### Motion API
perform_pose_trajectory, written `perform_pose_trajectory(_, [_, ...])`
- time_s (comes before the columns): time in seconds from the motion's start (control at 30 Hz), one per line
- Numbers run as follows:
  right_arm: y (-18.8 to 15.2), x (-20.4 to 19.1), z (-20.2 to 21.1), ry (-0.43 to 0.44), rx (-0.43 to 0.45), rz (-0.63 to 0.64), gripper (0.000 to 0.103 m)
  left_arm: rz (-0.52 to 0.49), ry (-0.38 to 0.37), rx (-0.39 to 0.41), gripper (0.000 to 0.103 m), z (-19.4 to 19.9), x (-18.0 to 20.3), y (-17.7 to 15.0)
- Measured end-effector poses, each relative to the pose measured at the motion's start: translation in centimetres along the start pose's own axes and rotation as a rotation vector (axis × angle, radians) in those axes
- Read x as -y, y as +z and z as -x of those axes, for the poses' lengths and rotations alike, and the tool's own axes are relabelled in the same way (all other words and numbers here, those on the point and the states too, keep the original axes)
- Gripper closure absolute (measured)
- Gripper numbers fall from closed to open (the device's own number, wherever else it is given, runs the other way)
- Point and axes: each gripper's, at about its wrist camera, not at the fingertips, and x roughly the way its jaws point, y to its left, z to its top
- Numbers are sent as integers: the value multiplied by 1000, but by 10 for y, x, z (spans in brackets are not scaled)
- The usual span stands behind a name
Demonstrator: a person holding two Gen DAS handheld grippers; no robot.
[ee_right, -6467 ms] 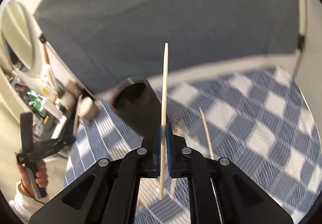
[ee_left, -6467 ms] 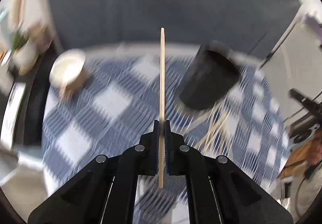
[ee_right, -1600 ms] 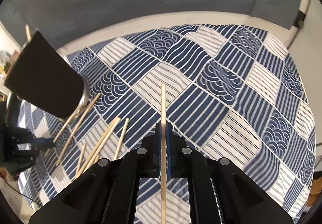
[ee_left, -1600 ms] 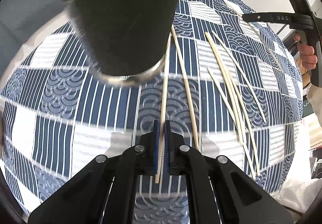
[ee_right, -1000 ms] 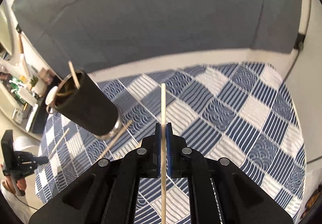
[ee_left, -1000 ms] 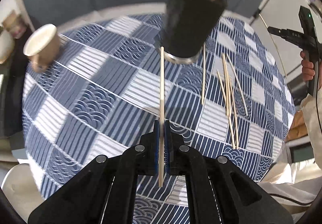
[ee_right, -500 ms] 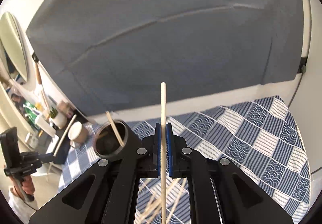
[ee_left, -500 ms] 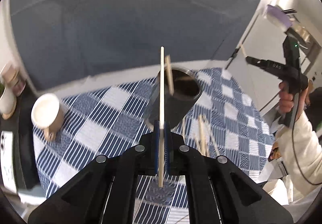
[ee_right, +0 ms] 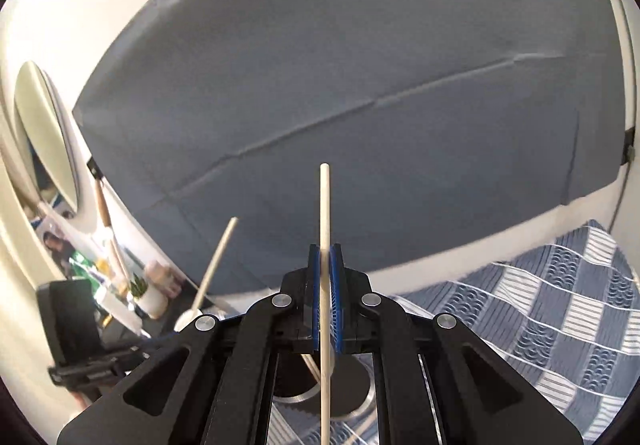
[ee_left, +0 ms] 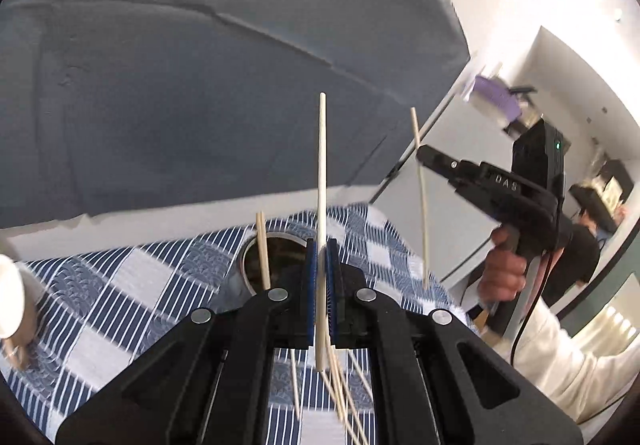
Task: Organize utensils
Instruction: 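Raise both held sticks upright and carry them over the black holder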
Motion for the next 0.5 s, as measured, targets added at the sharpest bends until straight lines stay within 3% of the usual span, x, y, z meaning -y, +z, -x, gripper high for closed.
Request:
perform_pose_trajectory(0.17, [-8,-3,-37,75,16,0,98,19,-39,99,98,-23,-17,-5])
perform_pose_trajectory(0.27, [-15,-3,-58,85,10,4,98,73,-105,110,98,-42,-29,-8])
perform_pose_trajectory(0.5, [-25,-4,-87,117,6,9,98,84,-118,158,98,-70,-34,-15])
